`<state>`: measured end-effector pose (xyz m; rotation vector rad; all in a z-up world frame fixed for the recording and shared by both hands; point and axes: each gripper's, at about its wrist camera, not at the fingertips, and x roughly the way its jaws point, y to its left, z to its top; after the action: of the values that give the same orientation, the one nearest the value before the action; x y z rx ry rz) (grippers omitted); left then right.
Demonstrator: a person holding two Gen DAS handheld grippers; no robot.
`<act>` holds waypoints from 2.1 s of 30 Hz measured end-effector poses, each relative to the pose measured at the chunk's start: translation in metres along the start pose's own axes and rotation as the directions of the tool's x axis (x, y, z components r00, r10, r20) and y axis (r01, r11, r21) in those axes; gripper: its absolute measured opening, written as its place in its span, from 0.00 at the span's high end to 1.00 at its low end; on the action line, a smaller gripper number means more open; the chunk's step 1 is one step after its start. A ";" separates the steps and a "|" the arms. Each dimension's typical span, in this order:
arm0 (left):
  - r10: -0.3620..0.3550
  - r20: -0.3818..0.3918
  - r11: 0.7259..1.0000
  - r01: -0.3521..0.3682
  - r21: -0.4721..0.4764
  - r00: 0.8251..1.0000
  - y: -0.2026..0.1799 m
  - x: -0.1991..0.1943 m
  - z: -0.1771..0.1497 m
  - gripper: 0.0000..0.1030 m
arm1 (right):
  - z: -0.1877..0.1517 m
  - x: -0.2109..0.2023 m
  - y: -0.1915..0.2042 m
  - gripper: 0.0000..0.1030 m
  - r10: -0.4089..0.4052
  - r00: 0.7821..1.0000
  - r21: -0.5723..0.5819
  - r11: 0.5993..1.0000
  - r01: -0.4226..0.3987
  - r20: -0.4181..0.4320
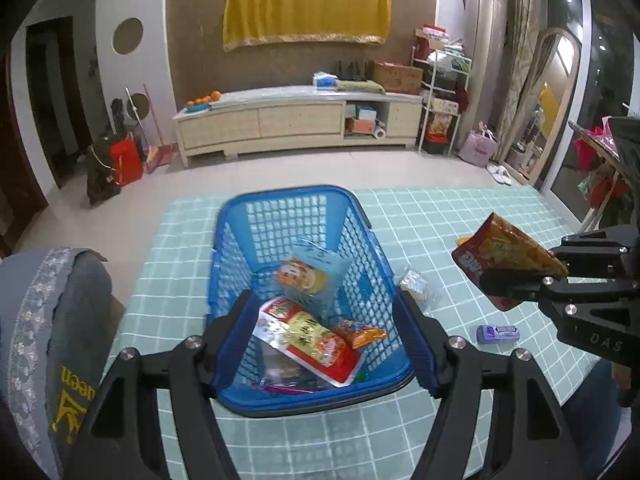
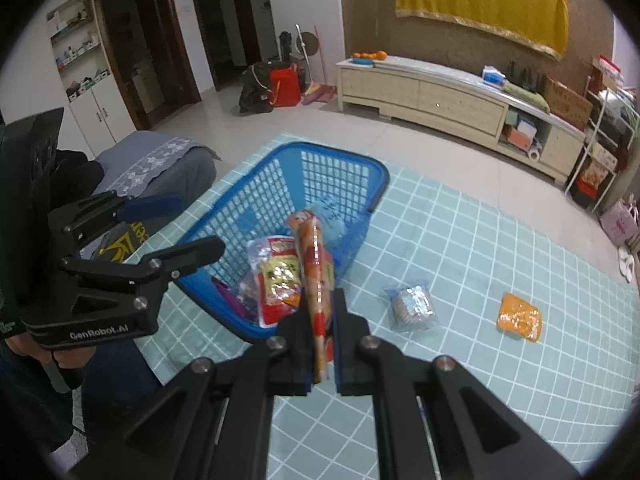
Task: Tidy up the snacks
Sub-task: 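Open the left tool to drop the stick snack while the right tool holds the pouch, then open the right tool over the basket to drop the red pouch, then withdraw both tools from the basket toward the remaining snacks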
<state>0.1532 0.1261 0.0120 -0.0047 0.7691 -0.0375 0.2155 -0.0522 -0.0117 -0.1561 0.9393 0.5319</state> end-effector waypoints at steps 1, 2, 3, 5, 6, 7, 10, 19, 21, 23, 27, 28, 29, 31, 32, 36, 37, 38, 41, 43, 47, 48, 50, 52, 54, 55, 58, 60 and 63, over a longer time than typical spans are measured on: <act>0.006 0.007 1.000 -0.006 -0.002 1.000 0.005 -0.004 0.000 0.33 | 0.002 -0.002 0.004 0.90 0.000 1.000 -0.008 1.000 0.000 0.006; 0.013 0.014 1.000 -0.013 -0.004 1.000 0.008 -0.009 0.001 0.32 | 0.003 -0.003 0.007 0.90 0.001 1.000 -0.013 1.000 -0.001 0.010; 0.019 0.017 1.000 -0.018 -0.006 1.000 0.011 -0.012 0.001 0.31 | 0.005 -0.005 0.011 0.90 0.004 1.000 -0.020 1.000 -0.004 0.014; 0.032 0.021 0.999 -0.032 -0.016 0.999 0.020 -0.018 0.001 0.31 | 0.009 -0.006 0.017 0.90 0.009 1.000 -0.034 0.999 -0.008 0.020; 0.036 0.022 0.999 -0.036 -0.019 0.999 0.023 -0.020 0.000 0.31 | 0.012 -0.005 0.021 0.90 0.014 1.000 -0.041 0.999 -0.013 0.024; 0.042 0.023 0.999 -0.041 -0.022 0.999 0.027 -0.021 0.000 0.31 | 0.014 -0.004 0.024 0.90 0.017 1.000 -0.046 0.999 -0.016 0.027; 0.055 0.025 0.998 -0.054 -0.034 0.998 0.039 -0.024 -0.002 0.31 | 0.020 0.001 0.033 0.90 0.027 0.999 -0.060 0.998 -0.026 0.024; 0.068 0.014 0.995 -0.067 -0.071 0.998 0.067 -0.014 -0.008 0.30 | 0.036 0.035 0.046 0.90 0.001 1.000 -0.056 0.998 -0.003 -0.028; 0.066 0.007 0.995 -0.065 -0.074 0.998 0.071 -0.009 -0.009 0.30 | 0.039 0.046 0.041 0.90 0.013 0.999 -0.021 1.000 -0.014 -0.051; 0.059 -0.001 0.995 -0.059 -0.079 0.998 0.074 -0.002 -0.010 0.30 | 0.042 0.058 0.036 0.90 0.015 0.998 0.011 1.000 -0.015 -0.067; 0.047 -0.012 0.995 -0.048 -0.085 0.999 0.080 0.009 -0.012 0.30 | 0.045 0.078 0.025 0.90 -0.029 0.995 0.074 0.997 0.036 -0.099; 0.045 -0.015 0.995 -0.046 -0.088 0.999 0.082 0.012 -0.012 0.30 | 0.046 0.083 0.021 0.90 -0.018 0.994 0.098 0.995 0.028 -0.106; 0.041 -0.019 0.995 -0.042 -0.093 0.999 0.084 0.015 -0.012 0.30 | 0.045 0.086 0.019 0.90 -0.011 0.994 0.111 0.994 0.023 -0.112; 0.036 -0.023 0.995 -0.038 -0.097 0.999 0.085 0.019 -0.013 0.30 | 0.045 0.094 0.014 0.89 -0.017 0.993 0.131 0.991 0.032 -0.118; 0.035 -0.025 0.995 -0.037 -0.098 0.999 0.086 0.021 -0.013 0.30 | 0.046 0.096 0.012 0.83 -0.025 0.992 0.139 0.989 0.042 -0.123; 0.030 -0.030 0.994 -0.033 -0.105 0.999 0.089 0.024 -0.015 0.30 | 0.045 0.098 0.007 0.23 -0.080 0.990 0.153 0.984 0.096 -0.112; 0.029 -0.032 0.994 -0.032 -0.108 0.999 0.089 0.024 -0.016 0.30 | 0.044 0.096 0.007 0.19 -0.084 0.992 0.152 0.983 0.099 -0.099; 0.028 -0.034 0.994 -0.031 -0.109 0.999 0.090 0.024 -0.017 0.30 | 0.043 0.094 0.007 0.18 -0.103 0.990 0.147 0.982 0.116 -0.092; 0.029 -0.045 0.994 -0.034 -0.108 0.999 0.088 0.026 -0.017 0.30 | 0.040 0.090 0.007 0.14 -0.130 0.988 0.124 0.982 0.140 -0.084; 0.030 -0.045 0.994 -0.034 -0.104 0.999 0.085 0.024 -0.017 0.30 | 0.038 0.088 0.004 0.14 -0.126 0.988 0.133 0.982 0.138 -0.089; 0.028 -0.034 0.996 -0.031 -0.088 0.999 0.078 0.017 -0.015 0.30 | 0.033 0.080 -0.003 0.13 -0.118 0.990 0.152 0.980 0.130 -0.083; 0.028 -0.031 0.996 -0.031 -0.084 0.999 0.076 0.015 -0.014 0.30 | 0.032 0.077 -0.004 0.13 -0.116 0.990 0.156 0.980 0.127 -0.081; 0.027 -0.025 0.997 -0.029 -0.077 0.999 0.072 0.012 -0.012 0.30 | 0.030 0.071 -0.004 0.13 -0.111 0.991 0.158 0.980 0.121 -0.074; 0.027 -0.020 0.997 -0.028 -0.073 0.999 0.068 0.008 -0.011 0.30 | 0.028 0.063 -0.005 0.13 -0.110 0.992 0.160 0.980 0.119 -0.065; 0.025 -0.009 0.998 -0.026 -0.061 1.000 0.061 0.003 -0.010 0.30 | 0.027 0.055 -0.005 0.13 -0.108 0.993 0.161 0.980 0.115 -0.054; 0.023 -0.002 0.998 -0.023 -0.055 1.000 0.057 0.000 -0.009 0.30 | 0.026 0.050 -0.005 0.13 -0.107 0.993 0.161 0.980 0.113 -0.048; 0.016 0.025 0.999 -0.015 -0.030 1.000 0.044 -0.008 -0.006 0.18 | 0.022 0.035 -0.008 0.13 -0.103 0.994 0.161 0.981 0.107 -0.029; 0.007 0.031 1.000 -0.007 -0.009 0.999 0.033 -0.012 -0.005 0.18 | 0.018 0.023 -0.010 0.13 -0.102 0.995 0.159 0.982 0.103 -0.013; 0.001 0.036 1.000 -0.002 0.016 0.999 0.017 -0.016 -0.002 0.18 | 0.012 0.009 -0.014 0.13 -0.109 0.994 0.158 0.982 0.107 0.004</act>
<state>0.1410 0.1440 0.0208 0.0100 0.7327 -0.0418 0.2352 -0.0568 -0.0129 -0.0603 0.9505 0.3563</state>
